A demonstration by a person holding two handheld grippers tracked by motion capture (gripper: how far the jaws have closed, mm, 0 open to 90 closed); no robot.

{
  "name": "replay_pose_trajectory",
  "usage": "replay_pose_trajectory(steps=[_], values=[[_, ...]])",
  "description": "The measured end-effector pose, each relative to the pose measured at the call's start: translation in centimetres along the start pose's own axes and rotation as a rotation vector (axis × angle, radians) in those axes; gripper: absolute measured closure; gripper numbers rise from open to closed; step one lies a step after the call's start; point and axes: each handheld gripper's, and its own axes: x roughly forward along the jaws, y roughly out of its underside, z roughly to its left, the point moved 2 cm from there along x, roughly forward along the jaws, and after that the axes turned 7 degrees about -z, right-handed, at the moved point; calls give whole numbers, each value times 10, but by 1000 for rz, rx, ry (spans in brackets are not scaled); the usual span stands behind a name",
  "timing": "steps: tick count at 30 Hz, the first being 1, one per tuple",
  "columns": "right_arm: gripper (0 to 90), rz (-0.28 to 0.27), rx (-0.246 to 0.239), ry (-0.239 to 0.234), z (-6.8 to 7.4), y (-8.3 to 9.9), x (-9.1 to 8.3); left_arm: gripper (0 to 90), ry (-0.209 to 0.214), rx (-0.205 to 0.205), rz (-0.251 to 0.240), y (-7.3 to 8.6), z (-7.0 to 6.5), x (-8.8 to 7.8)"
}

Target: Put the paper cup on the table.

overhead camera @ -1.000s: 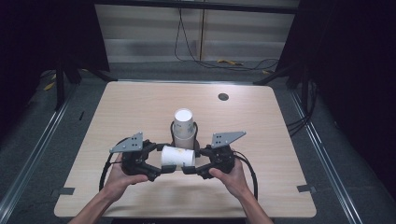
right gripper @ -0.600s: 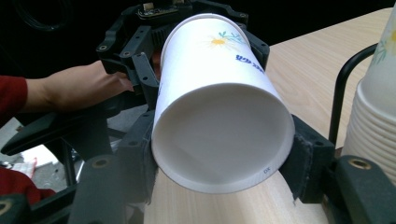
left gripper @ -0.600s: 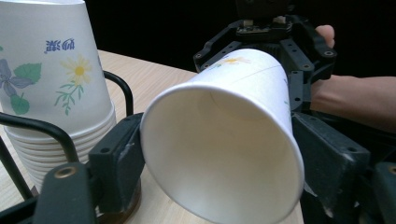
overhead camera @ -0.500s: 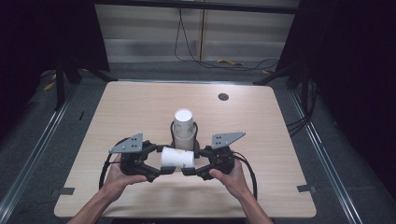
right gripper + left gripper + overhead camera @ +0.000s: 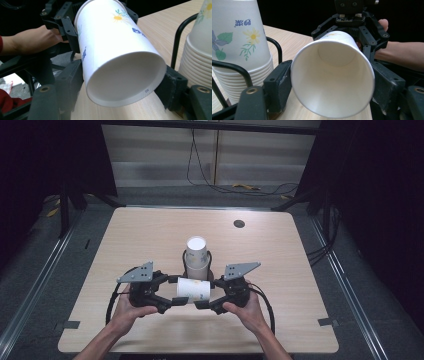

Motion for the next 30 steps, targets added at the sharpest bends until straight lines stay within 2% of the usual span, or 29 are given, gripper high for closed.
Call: replay_pose_trajectory(steps=[6, 9, 12, 17, 20, 22, 30], values=[[225, 23, -9, 23, 0, 1, 2, 268, -12, -1, 4, 0, 1, 2], [198, 24, -10, 37, -1, 1, 2, 268, -10, 0, 8, 0, 1, 3], [176, 21, -8, 51, -2, 2, 0, 266, -32, -3, 15, -1, 3, 2], [145, 15, 2, 69, -4, 2, -3, 266, -43, -14, 28, -1, 6, 2], [143, 8, 3, 82, -6, 2, -6, 265, -76, 2, 58, -1, 8, 1], [142, 4, 6, 87, -7, 3, -8, 263, -74, -11, 55, 0, 9, 1], [140, -5, 15, 106, -9, 3, -12, 264, -116, -10, 117, 2, 12, -5]])
